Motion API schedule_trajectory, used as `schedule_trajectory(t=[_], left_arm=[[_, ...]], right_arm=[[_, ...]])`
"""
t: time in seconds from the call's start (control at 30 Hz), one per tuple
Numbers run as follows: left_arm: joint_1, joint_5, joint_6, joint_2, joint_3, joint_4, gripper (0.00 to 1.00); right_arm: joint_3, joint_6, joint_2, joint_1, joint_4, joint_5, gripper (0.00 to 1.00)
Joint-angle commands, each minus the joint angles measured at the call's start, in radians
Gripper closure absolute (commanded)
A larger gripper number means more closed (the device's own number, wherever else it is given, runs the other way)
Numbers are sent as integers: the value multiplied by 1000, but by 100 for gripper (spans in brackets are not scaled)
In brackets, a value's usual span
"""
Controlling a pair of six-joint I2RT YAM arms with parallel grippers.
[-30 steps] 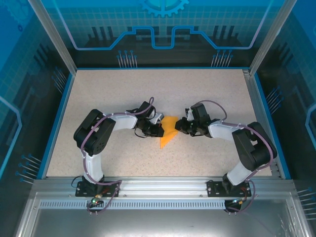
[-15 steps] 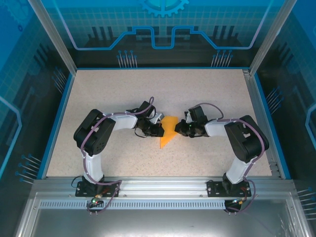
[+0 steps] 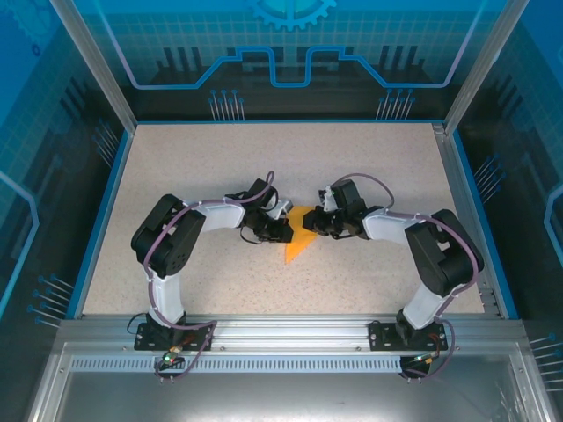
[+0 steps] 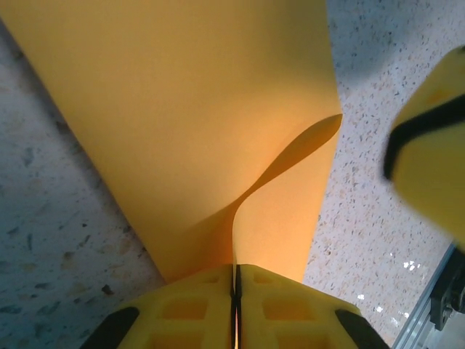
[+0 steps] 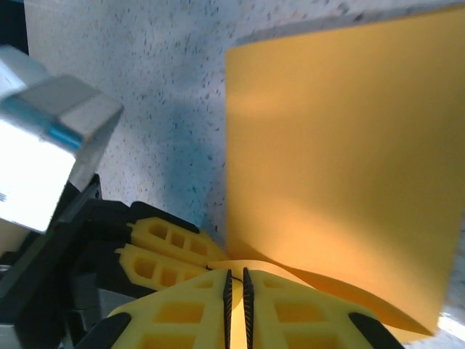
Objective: Fold a paper plane with a square sheet of paper (pick it up from the middle)
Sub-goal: Third fold the triangle at the center of the table.
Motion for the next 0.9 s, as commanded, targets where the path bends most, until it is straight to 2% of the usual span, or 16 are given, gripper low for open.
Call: schedule_trajectory(t=[0.0, 0.4, 0.57, 0.63, 0.73, 0.8, 0.87], left_arm=[[3, 17, 18, -1, 31, -26, 90], [3, -9, 18, -11, 19, -31, 88], [2, -51, -6, -90, -7, -8, 81], [5, -95, -22, -134, -25, -7, 73], [11, -128, -67, -204, -64, 13, 70], [10, -112, -105, -242, -89, 32, 70], [8, -49, -142, -257, -111, 69, 73]], right_arm=[[-1, -7, 57, 12, -9, -13, 85], [-10, -20, 141, 11, -17, 36, 86], [-15, -28, 140, 15, -32, 52, 86], [-14, -33, 138, 15, -44, 61, 86], [-16, -34, 137, 16, -46, 64, 86], [-17, -29, 133, 16, -47, 71, 86], [-18, -27, 128, 16, -47, 71, 86]])
